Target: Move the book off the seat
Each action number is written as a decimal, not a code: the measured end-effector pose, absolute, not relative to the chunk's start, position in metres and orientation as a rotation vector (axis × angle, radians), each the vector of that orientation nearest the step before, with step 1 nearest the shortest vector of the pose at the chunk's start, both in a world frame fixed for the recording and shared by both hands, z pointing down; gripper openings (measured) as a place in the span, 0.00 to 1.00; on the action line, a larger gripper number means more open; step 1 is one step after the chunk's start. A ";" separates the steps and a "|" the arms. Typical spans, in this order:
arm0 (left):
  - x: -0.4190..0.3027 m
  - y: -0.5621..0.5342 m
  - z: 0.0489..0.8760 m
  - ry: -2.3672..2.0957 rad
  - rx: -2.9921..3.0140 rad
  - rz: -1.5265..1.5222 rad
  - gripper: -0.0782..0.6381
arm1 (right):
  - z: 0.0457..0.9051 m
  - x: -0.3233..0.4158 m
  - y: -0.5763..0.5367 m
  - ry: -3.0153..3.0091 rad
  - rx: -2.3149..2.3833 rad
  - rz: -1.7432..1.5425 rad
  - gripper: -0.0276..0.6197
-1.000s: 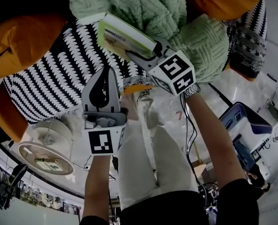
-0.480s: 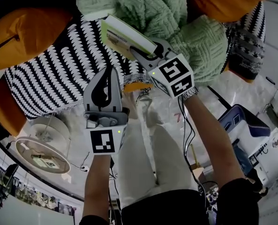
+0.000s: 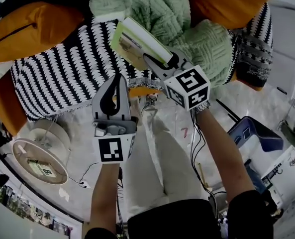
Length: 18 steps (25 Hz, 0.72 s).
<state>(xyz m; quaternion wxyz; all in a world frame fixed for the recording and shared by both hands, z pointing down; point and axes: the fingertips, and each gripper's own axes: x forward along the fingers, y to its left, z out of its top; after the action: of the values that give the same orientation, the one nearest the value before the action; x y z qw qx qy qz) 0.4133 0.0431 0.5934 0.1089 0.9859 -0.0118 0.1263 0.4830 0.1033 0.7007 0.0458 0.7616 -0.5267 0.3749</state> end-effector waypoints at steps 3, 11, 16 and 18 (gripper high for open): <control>0.404 0.052 0.571 -0.047 2.924 0.328 0.12 | 0.675 0.477 0.115 -1.608 2.366 1.122 0.27; 0.380 0.068 0.512 -0.129 2.952 0.260 0.12 | 0.604 0.460 0.150 -1.606 2.465 1.077 0.27; 0.370 0.076 0.472 -0.165 2.978 0.206 0.12 | 0.562 0.455 0.173 -1.595 2.507 1.020 0.27; 0.365 0.083 0.455 -0.160 2.977 0.195 0.12 | 0.544 0.453 0.184 -1.587 2.531 1.012 0.27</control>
<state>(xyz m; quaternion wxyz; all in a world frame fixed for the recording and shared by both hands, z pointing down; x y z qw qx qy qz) 0.3651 0.0826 0.4552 0.0769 0.9935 -0.0533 0.0652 0.4531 0.1842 0.5442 -0.0064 0.8024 -0.5031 0.3208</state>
